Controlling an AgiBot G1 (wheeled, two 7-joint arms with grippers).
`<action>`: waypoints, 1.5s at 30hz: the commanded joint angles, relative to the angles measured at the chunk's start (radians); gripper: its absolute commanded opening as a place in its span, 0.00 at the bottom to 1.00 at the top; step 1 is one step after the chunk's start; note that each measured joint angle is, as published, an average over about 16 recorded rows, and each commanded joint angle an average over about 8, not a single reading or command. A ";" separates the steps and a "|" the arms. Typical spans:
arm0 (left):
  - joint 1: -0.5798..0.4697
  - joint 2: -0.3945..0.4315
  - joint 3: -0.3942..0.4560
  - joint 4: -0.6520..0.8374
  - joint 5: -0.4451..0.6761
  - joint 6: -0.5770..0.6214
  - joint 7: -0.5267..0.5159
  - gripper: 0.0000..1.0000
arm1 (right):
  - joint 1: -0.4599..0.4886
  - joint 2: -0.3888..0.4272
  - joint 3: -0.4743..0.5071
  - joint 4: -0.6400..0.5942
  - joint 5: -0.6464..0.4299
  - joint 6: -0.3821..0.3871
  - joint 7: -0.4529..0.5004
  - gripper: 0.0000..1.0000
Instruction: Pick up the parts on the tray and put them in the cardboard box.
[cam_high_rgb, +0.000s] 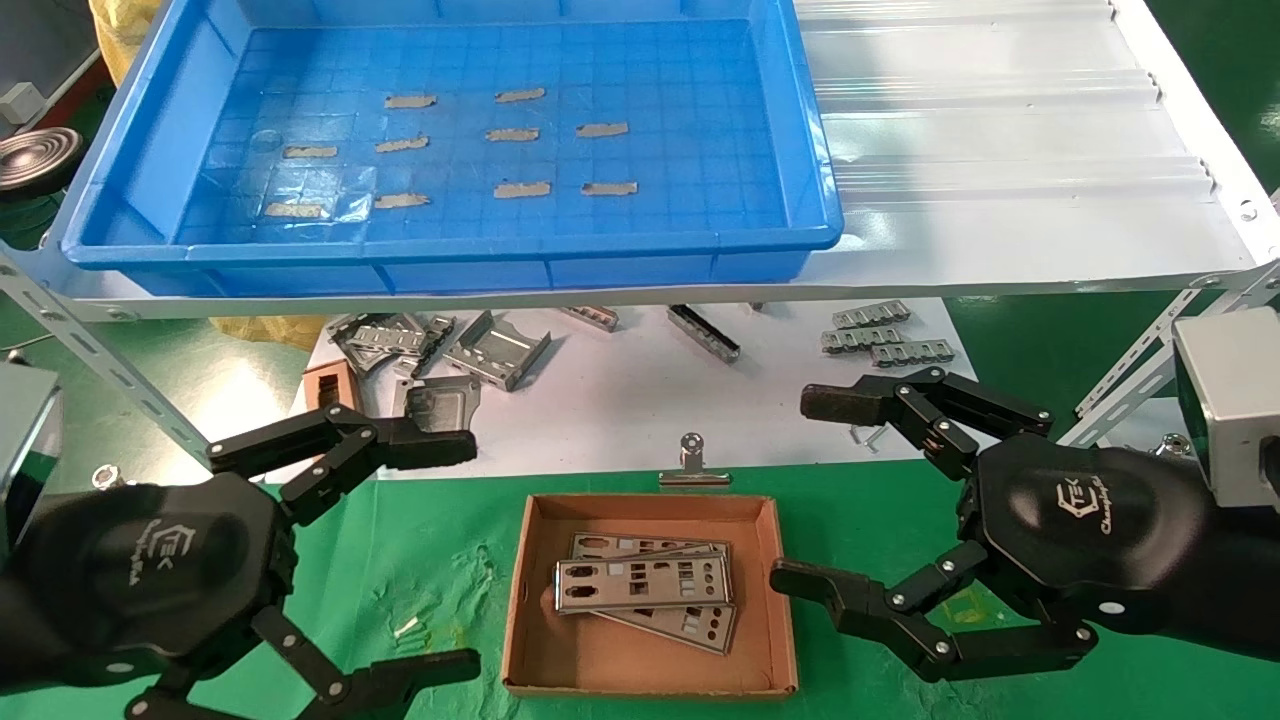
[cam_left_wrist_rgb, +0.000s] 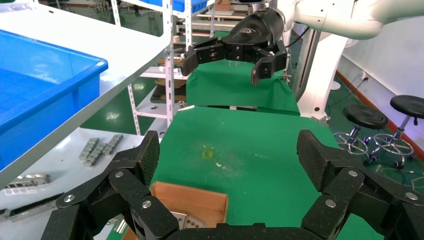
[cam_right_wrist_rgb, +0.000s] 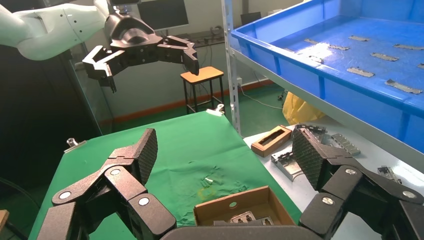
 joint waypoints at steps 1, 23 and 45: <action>0.000 0.000 0.000 0.000 0.000 0.000 0.000 1.00 | 0.000 0.000 0.000 0.000 0.000 0.000 0.000 1.00; 0.000 0.000 0.000 0.001 0.000 0.000 0.000 1.00 | 0.000 0.000 0.000 0.000 0.000 0.000 0.000 1.00; 0.000 0.000 0.000 0.001 0.000 0.000 0.000 1.00 | 0.000 0.000 0.000 0.000 0.000 0.000 0.000 1.00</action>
